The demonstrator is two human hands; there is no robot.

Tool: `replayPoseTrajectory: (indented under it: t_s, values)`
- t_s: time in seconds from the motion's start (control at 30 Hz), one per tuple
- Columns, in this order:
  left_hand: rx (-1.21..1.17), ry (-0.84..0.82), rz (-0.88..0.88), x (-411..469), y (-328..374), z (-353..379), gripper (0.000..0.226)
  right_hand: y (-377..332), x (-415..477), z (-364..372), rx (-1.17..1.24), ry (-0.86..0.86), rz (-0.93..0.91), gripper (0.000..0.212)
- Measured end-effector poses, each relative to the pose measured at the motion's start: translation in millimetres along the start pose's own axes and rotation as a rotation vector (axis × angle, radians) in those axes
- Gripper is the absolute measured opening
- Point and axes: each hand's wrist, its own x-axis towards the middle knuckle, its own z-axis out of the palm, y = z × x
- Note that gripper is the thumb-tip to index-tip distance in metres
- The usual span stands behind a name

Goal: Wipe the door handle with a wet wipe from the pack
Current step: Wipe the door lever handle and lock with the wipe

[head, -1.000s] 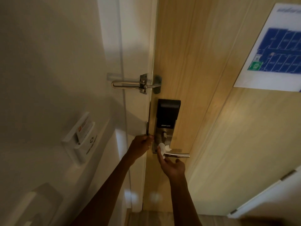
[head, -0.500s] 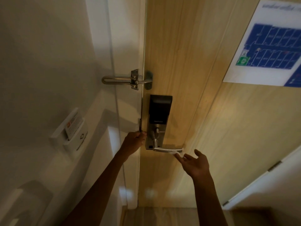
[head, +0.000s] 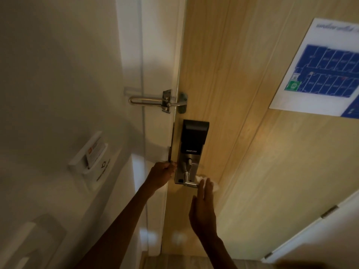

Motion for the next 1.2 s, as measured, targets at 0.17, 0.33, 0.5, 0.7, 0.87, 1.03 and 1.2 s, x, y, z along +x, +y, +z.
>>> replayPoseTrajectory:
  t_s: [0.17, 0.33, 0.5, 0.7, 0.87, 1.03, 1.2]
  values:
    - [0.012, 0.01, 0.003, 1, 0, 0, 0.046, -17, 12, 2, -0.02, -0.051, -0.129, 0.065]
    - [0.045, 0.013, 0.0, 0, 0, -1, 0.044, -18, 41, -19, 0.043, -0.016, -0.255, 0.024]
    - [0.02, 0.029, 0.005, 0, 2, -2, 0.053, -5, 56, -16, 0.017, -0.159, -0.272, 0.019]
    - [0.027, 0.061, 0.002, 1, 0, -1, 0.055, 8, 58, -23, -0.146, -0.151, -0.438, 0.026]
    - [-0.007, 0.075, -0.019, 4, -9, 3, 0.07, 36, 47, -50, -0.153, -0.031, -0.509, 0.03]
    - [-0.038, 0.049, -0.037, 8, -19, 2, 0.063, 67, 44, -61, -0.144, -0.024, -0.383, 0.034]
    - [-0.048, 0.075, -0.039, 5, -16, 4, 0.075, 97, 47, -73, -0.106, -0.071, -0.113, 0.016]
